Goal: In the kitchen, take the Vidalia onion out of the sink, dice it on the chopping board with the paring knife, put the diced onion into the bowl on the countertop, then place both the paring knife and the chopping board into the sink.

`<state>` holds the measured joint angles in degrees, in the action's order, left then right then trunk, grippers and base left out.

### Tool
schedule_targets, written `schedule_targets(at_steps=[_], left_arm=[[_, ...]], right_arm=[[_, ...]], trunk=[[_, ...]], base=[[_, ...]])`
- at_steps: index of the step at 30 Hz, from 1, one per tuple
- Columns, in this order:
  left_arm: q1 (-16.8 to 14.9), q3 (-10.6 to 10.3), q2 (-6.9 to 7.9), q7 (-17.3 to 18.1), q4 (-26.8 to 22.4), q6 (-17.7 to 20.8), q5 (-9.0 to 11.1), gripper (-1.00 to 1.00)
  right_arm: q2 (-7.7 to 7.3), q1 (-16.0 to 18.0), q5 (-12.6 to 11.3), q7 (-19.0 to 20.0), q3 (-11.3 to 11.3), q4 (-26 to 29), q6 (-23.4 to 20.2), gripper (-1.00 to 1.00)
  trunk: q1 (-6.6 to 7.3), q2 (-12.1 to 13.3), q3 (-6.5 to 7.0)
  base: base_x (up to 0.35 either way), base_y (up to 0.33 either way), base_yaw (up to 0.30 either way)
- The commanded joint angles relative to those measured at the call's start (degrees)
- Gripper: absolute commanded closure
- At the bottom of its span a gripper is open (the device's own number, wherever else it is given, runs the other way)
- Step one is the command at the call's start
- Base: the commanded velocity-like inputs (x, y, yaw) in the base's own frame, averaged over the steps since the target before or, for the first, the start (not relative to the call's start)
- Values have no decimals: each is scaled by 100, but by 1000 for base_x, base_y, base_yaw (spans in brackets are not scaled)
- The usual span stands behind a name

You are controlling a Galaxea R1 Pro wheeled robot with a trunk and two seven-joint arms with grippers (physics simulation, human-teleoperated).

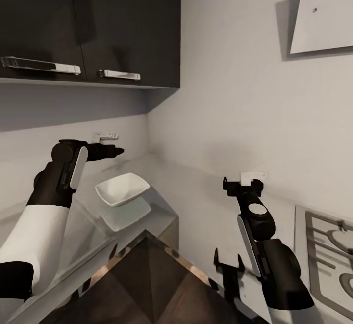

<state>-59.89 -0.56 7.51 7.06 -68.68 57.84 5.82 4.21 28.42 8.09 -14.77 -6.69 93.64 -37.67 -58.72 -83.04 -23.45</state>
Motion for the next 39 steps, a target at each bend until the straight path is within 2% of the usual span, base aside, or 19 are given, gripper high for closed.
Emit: schedule_targets(at_steps=[1,39], left_arm=[[-4,-6,5,-29,-4,26,53,-100],[-4,-6,5,-29,4,26,53,-100]], right_arm=[[1,6,53,0,-7,5,-47,-100],[-8,6,53,0,-16,5,-47,-100]], trunk=[[-1,-4,-7],[-1,-4,-7]], base=[[85,31,0],[4,17,0]])
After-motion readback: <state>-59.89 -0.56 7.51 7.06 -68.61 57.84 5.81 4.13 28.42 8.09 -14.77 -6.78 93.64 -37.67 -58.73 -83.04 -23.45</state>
